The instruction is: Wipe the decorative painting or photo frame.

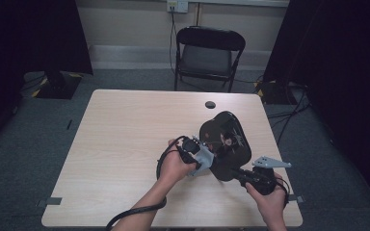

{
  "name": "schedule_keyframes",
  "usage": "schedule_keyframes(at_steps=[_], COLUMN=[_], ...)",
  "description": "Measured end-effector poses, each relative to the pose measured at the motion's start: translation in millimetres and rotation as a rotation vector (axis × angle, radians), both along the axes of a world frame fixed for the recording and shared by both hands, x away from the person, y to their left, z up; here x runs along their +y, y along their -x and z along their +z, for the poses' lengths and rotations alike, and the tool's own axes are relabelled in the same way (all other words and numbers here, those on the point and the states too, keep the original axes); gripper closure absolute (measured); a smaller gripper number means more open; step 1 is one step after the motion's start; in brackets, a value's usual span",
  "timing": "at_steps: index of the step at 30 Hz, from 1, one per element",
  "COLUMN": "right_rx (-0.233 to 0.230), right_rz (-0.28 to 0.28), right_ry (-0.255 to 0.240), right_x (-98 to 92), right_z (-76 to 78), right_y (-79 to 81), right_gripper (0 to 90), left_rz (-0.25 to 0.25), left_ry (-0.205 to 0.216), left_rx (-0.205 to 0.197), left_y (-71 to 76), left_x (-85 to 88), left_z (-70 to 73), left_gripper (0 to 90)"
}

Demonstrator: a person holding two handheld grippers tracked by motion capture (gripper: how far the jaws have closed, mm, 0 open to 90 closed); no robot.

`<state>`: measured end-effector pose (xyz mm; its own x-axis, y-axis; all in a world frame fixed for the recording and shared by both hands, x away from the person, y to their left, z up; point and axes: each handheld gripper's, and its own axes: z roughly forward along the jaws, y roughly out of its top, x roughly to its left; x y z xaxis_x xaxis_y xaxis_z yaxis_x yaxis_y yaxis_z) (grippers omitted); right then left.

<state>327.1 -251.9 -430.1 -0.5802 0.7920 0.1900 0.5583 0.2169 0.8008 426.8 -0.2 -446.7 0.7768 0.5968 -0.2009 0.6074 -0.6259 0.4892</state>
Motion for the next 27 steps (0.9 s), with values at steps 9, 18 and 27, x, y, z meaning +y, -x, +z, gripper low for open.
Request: schedule_keyframes(at_steps=[9,18,27], right_rx=[-0.001,-0.001,0.0], right_rz=[0.0,-0.002,-0.006], right_ry=[-0.001,-0.003,-0.008], right_x=[0.1,0.4,0.8], right_z=[-0.1,-0.3,-0.7], right_y=[-0.1,-0.4,-0.5], right_gripper=[79.0,79.0,79.1], left_rz=[0.0,0.009,0.002], left_ry=[-0.005,0.022,0.064], left_rx=[0.012,-0.004,-0.079], left_y=[1.2,2.0,3.3], left_x=[0.1,13.1,23.8], left_z=[-10.2,16.8,77.8], left_gripper=[80.9,80.9,80.8])
